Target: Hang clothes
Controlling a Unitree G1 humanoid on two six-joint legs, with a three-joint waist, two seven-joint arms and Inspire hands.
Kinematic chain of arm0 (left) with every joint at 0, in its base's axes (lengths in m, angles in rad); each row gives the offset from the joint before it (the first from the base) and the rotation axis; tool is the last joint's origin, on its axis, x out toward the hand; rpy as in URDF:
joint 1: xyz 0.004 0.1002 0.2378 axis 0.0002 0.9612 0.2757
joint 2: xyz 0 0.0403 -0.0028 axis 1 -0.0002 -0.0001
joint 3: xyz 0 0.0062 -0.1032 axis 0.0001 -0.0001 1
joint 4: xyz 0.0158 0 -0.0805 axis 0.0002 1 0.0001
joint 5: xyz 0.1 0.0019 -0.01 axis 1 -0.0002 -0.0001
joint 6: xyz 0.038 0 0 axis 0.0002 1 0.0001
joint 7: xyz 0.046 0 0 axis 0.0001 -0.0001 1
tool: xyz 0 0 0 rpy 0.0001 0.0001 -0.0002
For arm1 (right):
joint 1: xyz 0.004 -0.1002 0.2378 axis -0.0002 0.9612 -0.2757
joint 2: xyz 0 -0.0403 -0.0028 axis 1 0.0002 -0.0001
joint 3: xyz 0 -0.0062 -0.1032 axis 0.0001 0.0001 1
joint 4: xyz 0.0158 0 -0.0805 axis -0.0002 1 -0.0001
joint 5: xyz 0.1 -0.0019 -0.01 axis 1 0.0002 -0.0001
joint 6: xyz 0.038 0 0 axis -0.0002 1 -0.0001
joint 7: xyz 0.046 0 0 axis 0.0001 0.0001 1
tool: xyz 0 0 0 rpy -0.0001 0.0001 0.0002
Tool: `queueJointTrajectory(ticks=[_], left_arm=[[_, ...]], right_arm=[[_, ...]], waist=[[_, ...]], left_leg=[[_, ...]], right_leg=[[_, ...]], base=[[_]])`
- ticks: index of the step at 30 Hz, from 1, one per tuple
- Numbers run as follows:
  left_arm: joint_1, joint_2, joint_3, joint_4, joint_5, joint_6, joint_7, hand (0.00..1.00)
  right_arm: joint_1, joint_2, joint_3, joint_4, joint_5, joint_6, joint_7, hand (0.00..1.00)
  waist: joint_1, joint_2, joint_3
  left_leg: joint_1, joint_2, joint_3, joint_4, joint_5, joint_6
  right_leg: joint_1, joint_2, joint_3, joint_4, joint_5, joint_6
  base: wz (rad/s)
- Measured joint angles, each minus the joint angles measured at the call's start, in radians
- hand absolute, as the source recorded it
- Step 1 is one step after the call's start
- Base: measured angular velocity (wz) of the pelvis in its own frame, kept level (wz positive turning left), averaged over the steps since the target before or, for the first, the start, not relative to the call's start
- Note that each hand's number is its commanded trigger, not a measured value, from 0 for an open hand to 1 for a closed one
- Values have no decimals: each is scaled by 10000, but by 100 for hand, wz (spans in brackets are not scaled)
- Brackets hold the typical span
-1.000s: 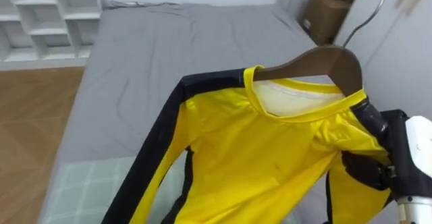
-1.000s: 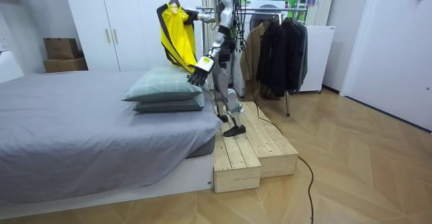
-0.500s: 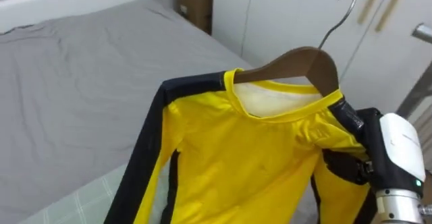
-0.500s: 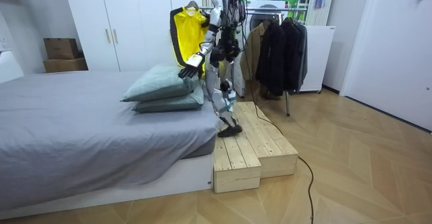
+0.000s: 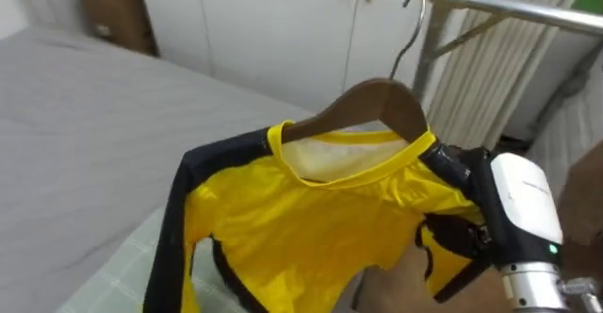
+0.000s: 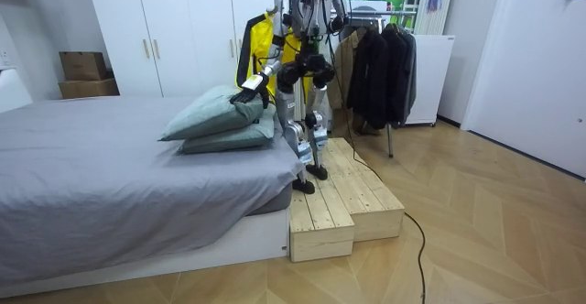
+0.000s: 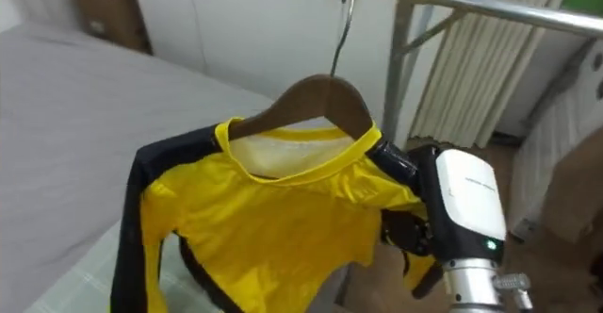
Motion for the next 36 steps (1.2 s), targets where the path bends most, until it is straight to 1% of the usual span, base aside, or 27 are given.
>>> queueJointTrajectory(ticks=[1,2,3,4,5,6,7,8,10,11,12,13,14,15,16,17,18,19,20,21,22,25,29,30,31,33,36], left_arm=[[19,-154,76,8,0,0,-62,0],[25,-207,177,10,0,0,-77,0],[20,-222,323,7,-5,0,-59,0],[16,-218,331,-4,-10,-1,6,0],[11,-222,330,-16,-21,-1,62,0],[-3,-226,331,-46,-120,-1,165,0],[5,-228,332,-46,-195,-1,302,0],[5,-229,332,-46,-280,-1,386,0],[6,-228,392,42,-480,-5,593,0],[12,-229,397,126,-490,-5,588,0],[20,-221,395,329,-585,-22,568,0],[8,-188,387,532,-681,-48,523,0],[5,-180,382,591,-685,-54,490,0],[6,-178,379,709,-685,-83,444,0],[2,-102,380,712,-683,-90,400,0],[0,-14,388,707,-681,-93,368,0],[-16,38,430,707,-681,-93,271,0],[-13,19,432,706,-681,-93,198,0],[-13,27,460,706,-681,-93,180,0],[-6,31,559,706,-680,-93,124,0],[0,31,662,704,-665,-93,96,0],[68,28,743,499,-664,-88,52,0],[176,-14,742,105,-664,-86,166,0],[191,-38,742,54,-664,-85,190,0],[219,-78,740,-157,-664,-76,258,0],[229,-132,737,-492,-664,-71,388,0],[305,-158,697,-577,-664,-72,425,0]], right_arm=[[-188,-69,-19,-35,128,29,-40,100],[-234,-48,-16,-61,213,54,-39,100],[-223,46,4,-106,321,138,-35,100],[-166,102,1,-155,323,273,-3,100],[-101,99,-17,-213,326,364,25,100],[51,100,-84,-337,362,534,61,100],[170,133,-84,-463,385,706,108,100],[220,163,-77,-521,381,740,138,100],[410,344,-75,-693,244,771,321,100],[435,381,-74,-712,239,777,383,100],[460,426,-72,-713,273,830,535,100],[448,474,-70,-713,293,943,663,100],[447,490,-73,-713,296,975,685,100],[492,421,-93,-711,295,977,690,100],[457,395,-109,-706,295,969,647,100],[385,422,-78,-706,292,965,634,100],[264,419,-32,-724,296,923,635,100],[241,405,-37,-760,356,923,635,100],[243,406,-46,-796,391,923,636,100],[297,396,-78,-873,420,926,639,100],[385,365,-142,-987,432,932,639,100],[447,302,-259,-1302,382,955,639,100],[468,306,-261,-1339,384,963,640,100],[487,304,-263,-1340,380,976,645,100],[484,304,-277,-1341,331,993,645,100],[478,304,-277,-1342,250,993,649,100],[476,293,-280,-1346,231,995,656,100]], waist=[[66,292,46],[106,390,59],[-13,455,57],[-340,467,66],[-443,466,67],[-479,502,87],[-436,522,94],[-422,528,96],[-349,526,95],[-326,528,96],[-238,551,99],[-87,618,112],[28,741,191],[104,703,171],[150,563,138],[179,391,139],[154,304,137],[164,444,100],[149,474,108],[114,486,108],[116,478,100],[109,475,99],[111,449,96],[105,442,100],[96,417,102],[94,378,99],[104,366,93]], left_leg=[[-182,-35,-610,6,66,84],[-251,-47,-1172,-14,112,163],[-375,-105,-2200,-74,261,194],[-463,-104,-2751,-107,372,139],[-468,-100,-2816,-122,413,104],[-401,-79,-2818,-213,442,90],[-430,-42,-2676,-265,441,90],[-461,-15,-2551,-297,434,96],[-634,54,-2067,-491,382,103],[-678,55,-1937,-503,373,120],[-721,130,-1573,-574,308,222],[-731,411,-1075,-570,265,253],[-674,509,-879,-548,248,238],[-454,625,-507,-519,215,157],[-322,493,-449,-379,151,88],[-323,392,-418,-216,133,24],[-480,301,-528,6,163,-99],[-609,373,-1002,-22,212,-134],[-643,394,-1254,-49,247,-148],[-642,428,-1585,-114,338,-170],[-589,457,-1674,-165,380,-201],[-585,499,-1677,-187,414,-242],[-529,487,-1754,-190,415,-243],[-498,475,-1779,-190,415,-240],[-515,458,-1816,-189,415,-234],[-579,440,-1866,-220,424,-225],[-618,435,-1891,-287,481,-211]], right_leg=[[48,339,368,-476,428,-101],[124,514,578,-771,670,-151],[235,672,803,-1300,1041,-202],[310,720,833,-1667,1251,-160],[306,743,877,-1769,1297,-90],[261,871,1115,-1900,1466,-35],[165,1010,1431,-2059,1697,-1],[102,1098,1600,-2144,1823,21],[-78,1409,2299,-2714,2461,143],[-76,1458,2466,-2936,2648,195],[-13,1538,2617,-3348,3013,304],[-55,1408,2226,-3395,3119,353],[-195,1148,1303,-2887,2806,264],[-274,361,-513,-1304,1984,179],[-254,-370,-1156,-483,1106,536],[-260,-478,-1083,-533,861,798],[-216,-364,-877,-735,633,511],[10,-131,-835,-1254,855,349],[81,-33,-815,-1482,1022,151],[232,105,-758,-1836,1305,-162],[327,185,-710,-2004,1396,-211],[344,250,-696,-2110,1509,-222],[409,240,-713,-2123,1547,-208],[457,217,-735,-2118,1543,-194],[461,195,-778,-2121,1484,-89],[446,190,-802,-2158,1530,-63],[479,182,-812,-2296,1680,-83]], base=[[-76],[-99],[-62],[-40],[-32],[-61],[-76],[-90],[-94],[-94],[-89],[-83],[-59],[-22],[-10],[0],[-13],[-17],[-26],[-24],[-20],[-5],[1],[6],[10],[12],[2]])
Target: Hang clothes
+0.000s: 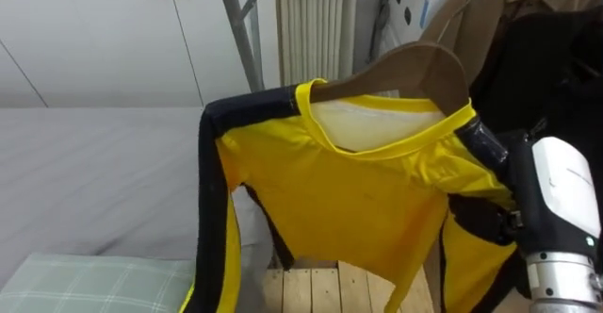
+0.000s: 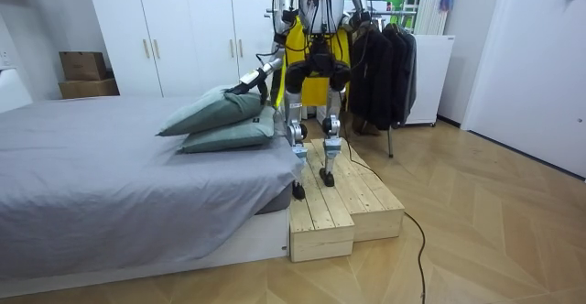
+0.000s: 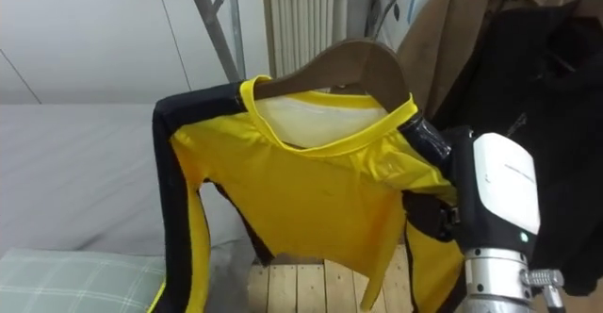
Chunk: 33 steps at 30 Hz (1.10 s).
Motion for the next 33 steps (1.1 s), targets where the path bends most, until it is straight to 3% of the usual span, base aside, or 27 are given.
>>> queueJointTrajectory(ticks=[17,21,26,33], left_arm=[[314,16,-59,-1,364,-13,-439,0],[313,31,-60,-11,452,-22,-553,0],[313,69,-55,-60,702,-23,-555,0],[312,94,119,-241,794,-68,-566,0]], right_arm=[[7,-126,-125,0,-711,60,53,100],[-214,-363,-125,0,-638,62,93,100],[-747,-382,-177,-143,-482,48,90,100],[-820,-399,-178,-153,-265,-229,82,100]], waist=[[210,-44,-47],[289,-151,-45],[297,-299,-42],[343,-319,-37]], left_leg=[[339,-4,-35,-216,100,8],[334,-1,-55,-221,102,6],[316,-3,-203,-189,104,2],[363,-1,-377,-196,104,3]], right_leg=[[367,104,-31,-341,232,-112],[366,99,-38,-322,222,-111],[452,66,-193,-384,225,-114],[629,35,-372,-521,228,-116]], base=[[0],[0],[9],[7]])
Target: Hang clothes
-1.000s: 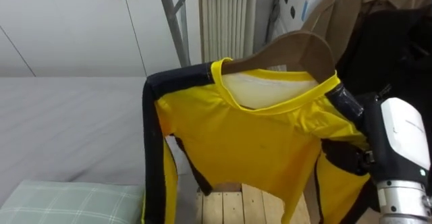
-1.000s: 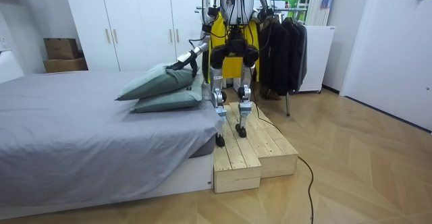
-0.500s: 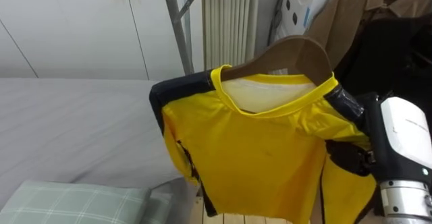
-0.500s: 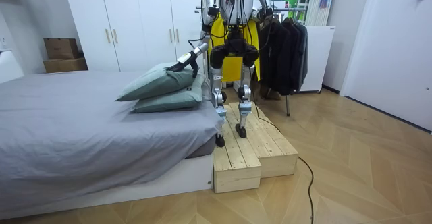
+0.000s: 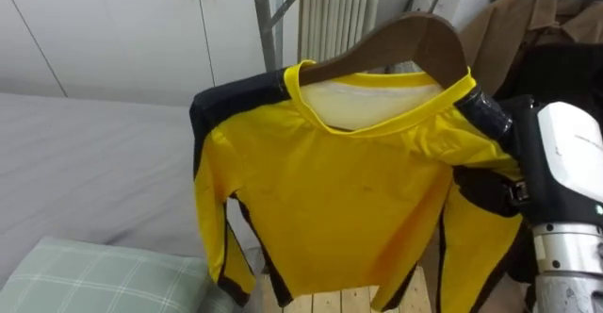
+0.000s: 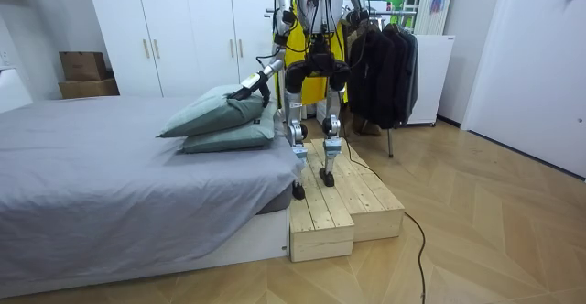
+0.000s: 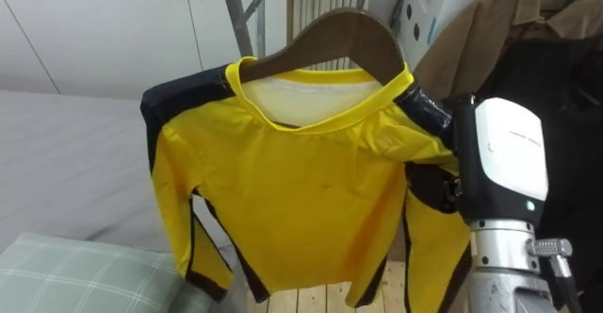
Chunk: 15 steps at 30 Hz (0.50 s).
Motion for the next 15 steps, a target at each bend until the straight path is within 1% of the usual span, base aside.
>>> queueJointTrajectory(ticks=[5,11,13,15], left_arm=[[0,1,12,-33,0,-49,-8,0],[-1,7,7,-32,0,-186,-25,0],[-2,78,-5,-32,0,-264,-80,0],[-5,139,-12,-33,0,-266,-215,0]], right_arm=[[-5,-8,-2,0,10,-12,0,100],[-32,-304,-2,0,329,-19,-5,100],[-38,-376,-1,0,342,-16,-10,100],[-104,-377,0,1,349,-16,-10,100]], waist=[[2,-21,11],[135,-26,12],[243,-57,5],[255,-65,6]], left_leg=[[-43,-1,-101,-6,1,-3],[-69,-1,-129,-11,2,-3],[-76,0,-222,-9,4,-5],[-88,-2,-331,-6,6,-8]], right_leg=[[1,-32,-113,7,-38,11],[5,-40,-138,6,-44,13],[58,-45,-226,-11,-45,14],[107,-60,-325,-70,-47,16]], base=[[7],[1],[11],[15]])
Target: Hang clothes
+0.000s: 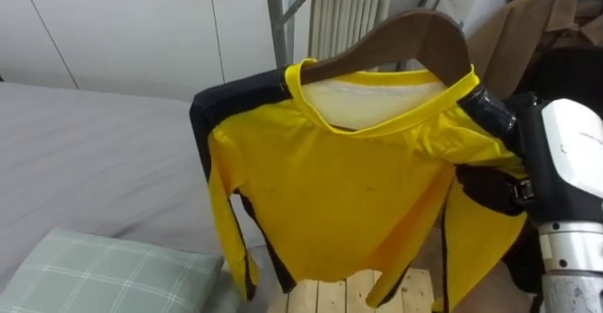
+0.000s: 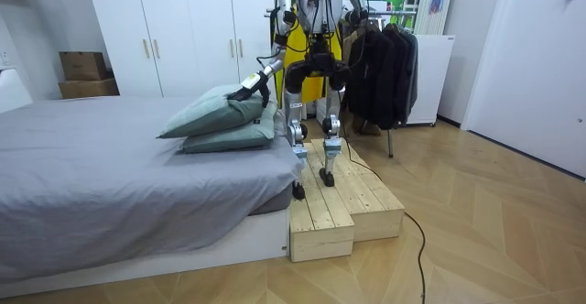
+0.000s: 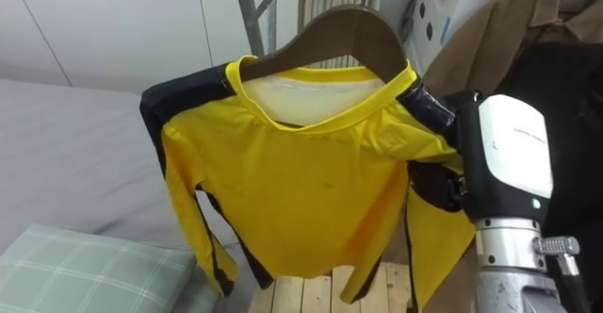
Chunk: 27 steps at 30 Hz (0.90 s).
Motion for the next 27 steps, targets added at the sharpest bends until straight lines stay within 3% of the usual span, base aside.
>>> queueJointTrajectory(ticks=[18,27], left_arm=[[-32,94,-48,-219,6,1,-12,0],[-57,114,-29,-230,394,1,-226,0]], right_arm=[[-108,47,19,7,-55,10,-25,100],[-108,49,20,28,-23,9,-230,100]], waist=[[-14,-66,1],[229,-61,3]], left_leg=[[-119,13,-381,9,42,-23],[-48,26,-588,21,48,-34]], right_leg=[[171,-39,-400,-240,-23,-18],[345,-84,-656,-269,-103,-51]], base=[[6],[7]])
